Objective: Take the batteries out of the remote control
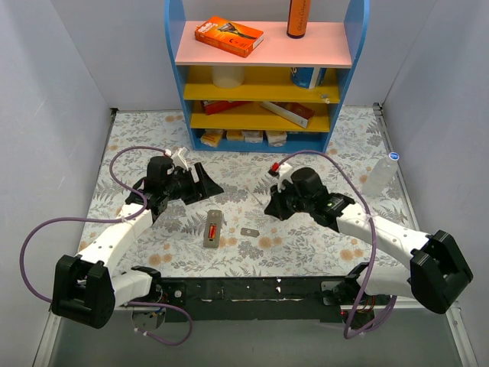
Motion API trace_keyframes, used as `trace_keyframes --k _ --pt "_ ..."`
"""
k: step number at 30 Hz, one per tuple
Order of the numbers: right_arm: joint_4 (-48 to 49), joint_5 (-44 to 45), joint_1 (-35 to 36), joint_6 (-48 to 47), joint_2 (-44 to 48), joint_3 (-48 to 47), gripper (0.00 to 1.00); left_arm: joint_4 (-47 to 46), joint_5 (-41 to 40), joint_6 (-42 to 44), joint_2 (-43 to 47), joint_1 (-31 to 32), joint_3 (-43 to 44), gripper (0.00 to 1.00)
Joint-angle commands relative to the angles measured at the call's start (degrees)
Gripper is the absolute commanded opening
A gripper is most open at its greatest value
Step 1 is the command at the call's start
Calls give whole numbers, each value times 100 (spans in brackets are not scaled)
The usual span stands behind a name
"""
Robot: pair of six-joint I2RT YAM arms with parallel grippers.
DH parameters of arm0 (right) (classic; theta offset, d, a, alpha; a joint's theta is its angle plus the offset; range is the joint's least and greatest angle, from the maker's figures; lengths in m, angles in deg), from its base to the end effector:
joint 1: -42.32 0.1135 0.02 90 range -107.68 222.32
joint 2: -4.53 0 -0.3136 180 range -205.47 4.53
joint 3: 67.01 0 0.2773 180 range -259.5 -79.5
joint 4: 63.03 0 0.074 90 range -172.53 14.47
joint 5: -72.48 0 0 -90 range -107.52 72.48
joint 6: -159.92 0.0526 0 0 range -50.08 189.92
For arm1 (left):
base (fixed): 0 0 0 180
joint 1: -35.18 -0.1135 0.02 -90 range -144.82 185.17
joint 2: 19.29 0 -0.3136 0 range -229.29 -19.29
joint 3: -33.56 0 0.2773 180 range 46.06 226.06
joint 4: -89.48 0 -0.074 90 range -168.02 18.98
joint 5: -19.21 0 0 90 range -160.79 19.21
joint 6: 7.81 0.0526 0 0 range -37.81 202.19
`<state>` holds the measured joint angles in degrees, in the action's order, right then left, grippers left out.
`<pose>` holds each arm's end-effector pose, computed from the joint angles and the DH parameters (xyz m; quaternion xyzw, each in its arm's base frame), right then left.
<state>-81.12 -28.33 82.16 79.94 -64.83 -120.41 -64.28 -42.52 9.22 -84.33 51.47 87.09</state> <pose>0.2088 0.1871 0.2604 -0.2689 0.8383 0.2723 0.3884 0.2373 -0.0953 0.2688 -0.3187 0.8173 -0.4560 0.1498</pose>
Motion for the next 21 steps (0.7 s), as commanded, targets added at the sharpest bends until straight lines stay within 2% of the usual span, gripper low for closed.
trace_keyframes --k 1,11,16,21 --pt "505 -150 620 325 -156 -488 1 -433 890 -630 35 23 27 71" --pt "1085 -316 956 825 -376 -665 1 -784 1233 -1157 79 75 -131 69" --pt "1630 -597 956 1177 -429 -568 1 -1302 1312 -1492 44 119 -342 62" --pt "1824 -782 965 1353 -517 -585 1 -1576 1312 -1703 -79 234 -403 60"
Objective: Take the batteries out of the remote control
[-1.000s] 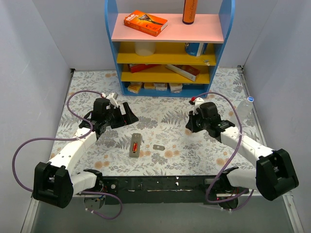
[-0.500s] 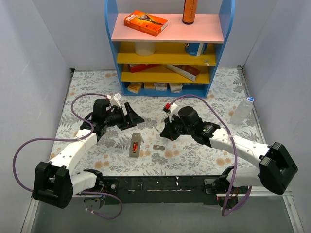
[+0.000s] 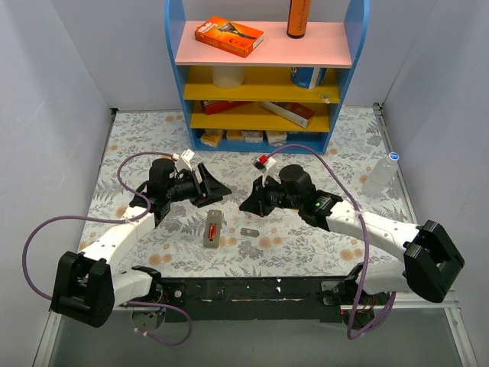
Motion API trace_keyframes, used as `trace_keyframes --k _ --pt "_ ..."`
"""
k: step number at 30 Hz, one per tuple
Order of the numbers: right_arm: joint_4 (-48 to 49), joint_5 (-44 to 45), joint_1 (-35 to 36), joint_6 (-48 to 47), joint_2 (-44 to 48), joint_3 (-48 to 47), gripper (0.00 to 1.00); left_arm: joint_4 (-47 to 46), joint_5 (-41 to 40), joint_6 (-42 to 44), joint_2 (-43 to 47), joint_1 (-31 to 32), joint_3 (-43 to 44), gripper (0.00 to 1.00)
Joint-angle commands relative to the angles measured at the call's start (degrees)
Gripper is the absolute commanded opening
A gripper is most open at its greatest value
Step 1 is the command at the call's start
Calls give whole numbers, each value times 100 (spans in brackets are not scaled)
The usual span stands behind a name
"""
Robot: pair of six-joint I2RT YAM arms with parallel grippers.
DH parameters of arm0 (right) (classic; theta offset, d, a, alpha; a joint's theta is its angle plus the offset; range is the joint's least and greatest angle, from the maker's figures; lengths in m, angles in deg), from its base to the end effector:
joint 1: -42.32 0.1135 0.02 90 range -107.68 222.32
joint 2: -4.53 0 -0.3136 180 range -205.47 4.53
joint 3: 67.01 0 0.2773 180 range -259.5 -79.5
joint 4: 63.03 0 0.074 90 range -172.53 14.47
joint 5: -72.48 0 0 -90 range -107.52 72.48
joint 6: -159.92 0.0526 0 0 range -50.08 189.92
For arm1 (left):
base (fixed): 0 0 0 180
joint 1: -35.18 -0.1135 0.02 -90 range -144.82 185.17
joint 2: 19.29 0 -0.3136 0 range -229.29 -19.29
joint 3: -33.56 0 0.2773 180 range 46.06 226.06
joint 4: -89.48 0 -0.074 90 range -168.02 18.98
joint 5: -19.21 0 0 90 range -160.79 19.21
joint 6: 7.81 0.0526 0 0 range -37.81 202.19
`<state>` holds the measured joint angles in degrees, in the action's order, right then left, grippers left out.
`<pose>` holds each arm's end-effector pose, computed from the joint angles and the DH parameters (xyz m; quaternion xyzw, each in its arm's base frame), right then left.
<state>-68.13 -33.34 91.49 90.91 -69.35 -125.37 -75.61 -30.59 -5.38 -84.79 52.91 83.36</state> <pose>0.1962 0.2490 0.2967 -0.2742 0.7709 0.4166 0.3963 0.2327 -0.1100 0.2657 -0.3274 0.7663 -0.5509 0.0449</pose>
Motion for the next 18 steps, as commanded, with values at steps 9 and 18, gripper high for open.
trace_keyframes --k 9,18 --pt "912 -572 32 634 -108 43 1 -742 110 -471 -86 186 -144 40" --pt "1299 -853 32 1029 -161 157 1 -979 110 -691 -7 221 -407 10"
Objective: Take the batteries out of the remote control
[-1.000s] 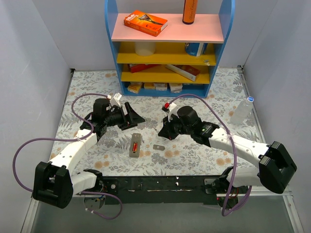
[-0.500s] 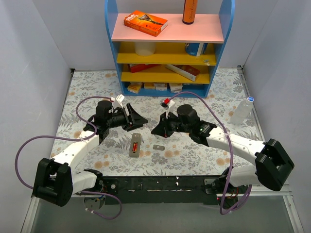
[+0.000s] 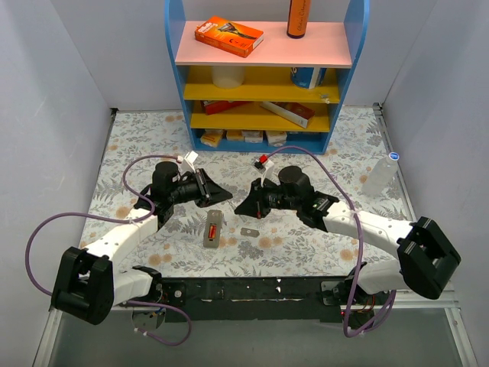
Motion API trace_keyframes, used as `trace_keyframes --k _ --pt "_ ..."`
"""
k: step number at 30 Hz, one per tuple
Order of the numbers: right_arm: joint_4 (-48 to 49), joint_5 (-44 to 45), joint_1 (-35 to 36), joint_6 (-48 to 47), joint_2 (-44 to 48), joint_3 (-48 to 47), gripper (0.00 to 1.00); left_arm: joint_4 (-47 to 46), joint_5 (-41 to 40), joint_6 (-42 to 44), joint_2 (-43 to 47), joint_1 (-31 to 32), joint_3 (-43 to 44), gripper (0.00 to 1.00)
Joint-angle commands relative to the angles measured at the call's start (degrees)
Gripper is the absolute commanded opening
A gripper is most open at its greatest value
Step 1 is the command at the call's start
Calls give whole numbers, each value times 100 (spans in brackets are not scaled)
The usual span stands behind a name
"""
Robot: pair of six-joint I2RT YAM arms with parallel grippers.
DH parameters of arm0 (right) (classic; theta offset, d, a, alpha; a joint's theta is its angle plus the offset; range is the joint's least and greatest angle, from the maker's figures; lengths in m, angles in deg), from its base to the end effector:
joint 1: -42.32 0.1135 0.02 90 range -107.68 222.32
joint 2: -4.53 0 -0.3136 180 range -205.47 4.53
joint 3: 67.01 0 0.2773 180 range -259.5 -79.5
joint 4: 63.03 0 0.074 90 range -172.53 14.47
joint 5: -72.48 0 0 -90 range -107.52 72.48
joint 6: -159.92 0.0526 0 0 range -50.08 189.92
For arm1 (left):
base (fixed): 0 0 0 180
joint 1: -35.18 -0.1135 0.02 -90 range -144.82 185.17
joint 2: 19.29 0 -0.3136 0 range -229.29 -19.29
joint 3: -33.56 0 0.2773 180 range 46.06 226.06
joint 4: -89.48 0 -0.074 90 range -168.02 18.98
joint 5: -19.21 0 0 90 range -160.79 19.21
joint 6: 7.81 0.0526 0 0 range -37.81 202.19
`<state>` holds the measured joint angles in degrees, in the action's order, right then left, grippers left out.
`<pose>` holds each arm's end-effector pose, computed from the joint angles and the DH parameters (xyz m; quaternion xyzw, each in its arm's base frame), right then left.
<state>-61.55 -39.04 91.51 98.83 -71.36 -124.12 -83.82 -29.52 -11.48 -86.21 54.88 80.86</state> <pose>0.1968 0.2574 0.2918 -0.2482 0.7594 0.4836 0.3575 0.2331 -0.1203 0.2585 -0.3298 0.7469 -0.5770 0.0210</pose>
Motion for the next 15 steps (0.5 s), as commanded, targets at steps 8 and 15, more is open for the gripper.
trace_keyframes --k 8,15 --pt "1264 -423 29 -875 189 313 33 -211 240 -783 -32 25 -176 0" --pt "4540 -54 91 -3257 1182 2359 52 -18 425 -1645 -32 7 192 0"
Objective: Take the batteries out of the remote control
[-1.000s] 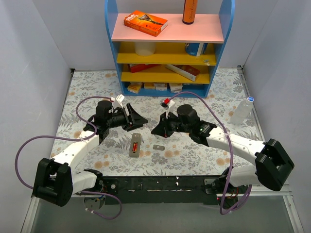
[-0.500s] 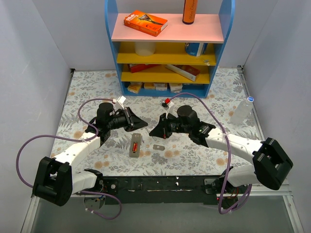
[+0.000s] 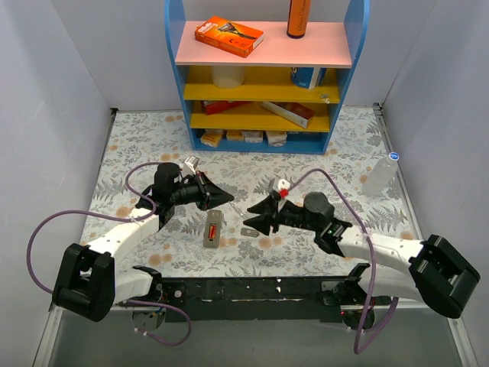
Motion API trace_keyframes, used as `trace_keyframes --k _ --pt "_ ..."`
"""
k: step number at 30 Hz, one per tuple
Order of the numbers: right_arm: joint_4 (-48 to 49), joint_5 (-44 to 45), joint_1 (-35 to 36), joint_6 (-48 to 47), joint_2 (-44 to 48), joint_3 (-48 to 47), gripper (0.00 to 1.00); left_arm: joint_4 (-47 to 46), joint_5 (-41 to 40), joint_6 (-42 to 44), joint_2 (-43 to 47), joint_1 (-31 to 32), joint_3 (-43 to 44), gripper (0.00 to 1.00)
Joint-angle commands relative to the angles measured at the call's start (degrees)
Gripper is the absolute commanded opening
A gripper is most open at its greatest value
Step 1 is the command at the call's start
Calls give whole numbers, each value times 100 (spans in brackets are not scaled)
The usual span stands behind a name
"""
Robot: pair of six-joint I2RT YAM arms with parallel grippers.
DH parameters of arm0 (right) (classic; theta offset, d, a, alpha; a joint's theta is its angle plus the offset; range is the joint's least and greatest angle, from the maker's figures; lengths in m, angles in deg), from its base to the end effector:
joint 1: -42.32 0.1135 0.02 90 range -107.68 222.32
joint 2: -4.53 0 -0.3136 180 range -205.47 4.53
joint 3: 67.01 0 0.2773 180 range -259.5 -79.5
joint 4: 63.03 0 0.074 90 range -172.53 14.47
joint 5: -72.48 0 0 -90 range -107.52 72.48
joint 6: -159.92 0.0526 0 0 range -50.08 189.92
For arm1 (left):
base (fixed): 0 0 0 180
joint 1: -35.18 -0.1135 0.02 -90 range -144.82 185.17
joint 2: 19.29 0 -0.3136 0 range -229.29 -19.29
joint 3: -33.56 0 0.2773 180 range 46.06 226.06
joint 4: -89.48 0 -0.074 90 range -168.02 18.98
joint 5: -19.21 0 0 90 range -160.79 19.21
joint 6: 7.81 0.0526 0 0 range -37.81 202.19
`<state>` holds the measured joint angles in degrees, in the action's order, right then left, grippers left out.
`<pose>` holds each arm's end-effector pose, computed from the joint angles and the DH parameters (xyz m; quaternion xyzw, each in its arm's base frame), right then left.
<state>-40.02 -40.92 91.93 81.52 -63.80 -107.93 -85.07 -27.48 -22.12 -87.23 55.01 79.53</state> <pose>0.1605 0.2209 0.2679 -0.3642 0.6345 0.4668 0.4969 0.2314 -0.1218 0.2487 0.3920 -0.7168 0.5742 0.0525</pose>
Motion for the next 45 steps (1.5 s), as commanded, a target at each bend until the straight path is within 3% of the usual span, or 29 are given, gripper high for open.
trace_keyframes --k 1,4,11,31,45 --pt "2713 55 49 -1955 557 1168 53 142 239 -677 79 -15 405 0" --pt "4049 159 154 -2441 541 1664 58 -15 275 -1134 149 -15 449 0" --pt "5018 1029 559 -3084 137 1823 58 -33 248 -1513 290 -15 424 0" --pt "6152 2269 1148 -3743 -839 1146 51 -578 275 -2084 580 -15 -69 0" --pt "6267 2314 1482 -3937 -822 1023 47 -886 231 -2243 510 -15 -324 0"
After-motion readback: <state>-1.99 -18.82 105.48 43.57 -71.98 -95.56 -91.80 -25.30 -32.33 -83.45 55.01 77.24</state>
